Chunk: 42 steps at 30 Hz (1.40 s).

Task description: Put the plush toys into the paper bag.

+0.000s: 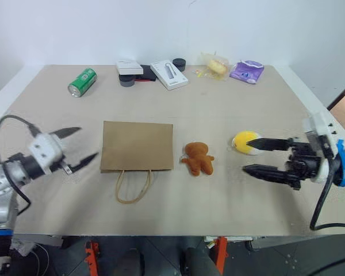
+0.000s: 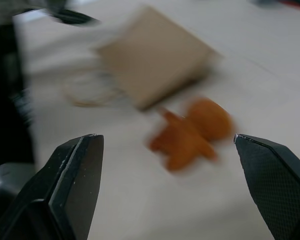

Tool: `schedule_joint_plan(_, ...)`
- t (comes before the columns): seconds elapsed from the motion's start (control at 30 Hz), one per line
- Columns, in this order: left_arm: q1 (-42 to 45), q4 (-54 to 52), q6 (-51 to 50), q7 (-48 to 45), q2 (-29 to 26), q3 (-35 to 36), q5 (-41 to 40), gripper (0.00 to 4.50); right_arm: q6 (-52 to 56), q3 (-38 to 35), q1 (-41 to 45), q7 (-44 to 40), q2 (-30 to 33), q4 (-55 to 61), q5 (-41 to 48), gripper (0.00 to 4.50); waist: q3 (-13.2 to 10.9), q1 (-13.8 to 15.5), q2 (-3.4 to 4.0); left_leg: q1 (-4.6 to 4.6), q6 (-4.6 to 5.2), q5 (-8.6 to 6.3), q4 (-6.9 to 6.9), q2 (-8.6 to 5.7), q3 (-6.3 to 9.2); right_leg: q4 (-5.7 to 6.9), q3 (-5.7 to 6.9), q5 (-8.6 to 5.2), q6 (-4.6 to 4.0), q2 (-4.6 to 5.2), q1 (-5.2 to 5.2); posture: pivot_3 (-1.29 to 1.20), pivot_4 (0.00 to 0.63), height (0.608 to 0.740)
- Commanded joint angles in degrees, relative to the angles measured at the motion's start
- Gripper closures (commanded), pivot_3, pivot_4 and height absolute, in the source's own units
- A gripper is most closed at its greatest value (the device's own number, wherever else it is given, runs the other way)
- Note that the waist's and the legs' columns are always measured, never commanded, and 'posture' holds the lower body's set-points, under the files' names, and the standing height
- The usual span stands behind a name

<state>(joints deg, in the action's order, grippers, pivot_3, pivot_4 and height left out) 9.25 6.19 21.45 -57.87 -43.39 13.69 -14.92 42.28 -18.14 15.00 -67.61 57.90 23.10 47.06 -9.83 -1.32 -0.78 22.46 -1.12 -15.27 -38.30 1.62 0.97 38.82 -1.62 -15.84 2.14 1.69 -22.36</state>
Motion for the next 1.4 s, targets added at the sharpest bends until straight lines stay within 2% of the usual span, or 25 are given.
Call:
schedule_joint_plan(0.03,-1.5,1.1,13.7,-4.4,-0.5,0.1,-0.7,0.03,-0.3,1.6,2.5,2.1,-1.5,6.7,3.1,0.01,0.0,0.1,-0.01,0.01,0.0,0.0,0.0,0.03,0.0,0.0,0.0,0.01,-0.01,-0.03,-0.01,0.0,0.15,0.74)
schedule_joint_plan(0.27,0.7,12.6,37.6,-10.4,-1.7,-1.3,-2.8,0.03,0.0,2.5,3.7,7.8,-3.5,10.0,4.2,0.01,0.0,0.3,-0.02,0.02,0.01,0.01,-0.12,0.03,0.03,0.0,0.01,0.04,-0.02,-0.07,0.03,0.0,0.15,0.74)
schedule_joint_plan(0.47,6.0,20.2,49.3,-9.4,-1.2,-6.2,-1.8,0.03,-0.6,2.0,0.8,10.0,-3.4,11.5,4.0,0.01,0.0,0.3,-0.03,0.05,0.07,0.05,-0.15,0.01,0.03,0.0,0.02,0.08,0.02,-0.08,0.05,0.0,0.15,0.74)
schedule_joint_plan(0.73,8.8,24.8,55.2,-5.5,-1.3,-12.4,1.8,0.03,-0.5,0.4,-1.1,11.8,-2.7,12.5,4.8,0.01,0.0,0.1,-0.02,0.03,0.07,0.05,-0.13,0.08,0.04,0.0,0.01,0.18,-0.11,-0.3,0.01,0.0,0.15,0.74)
schedule_joint_plan(1.03,11.1,32.2,60.0,-0.2,-3.1,-15.5,6.9,0.03,-0.9,-0.5,-1.3,11.8,-2.2,11.7,4.2,0.01,0.0,0.2,-0.03,0.02,0.18,0.12,-0.14,0.13,0.03,0.0,0.07,0.25,-0.22,-0.4,0.02,0.0,0.15,0.74)
schedule_joint_plan(1.4,11.9,33.7,61.7,7.9,-2.2,-18.3,12.6,0.03,-1.3,0.3,-0.4,12.4,-2.6,11.4,3.9,0.01,0.0,0.2,-0.03,0.03,0.17,0.12,-0.13,0.14,0.04,0.0,0.06,0.25,-0.22,-0.39,0.02,0.0,0.15,0.74)
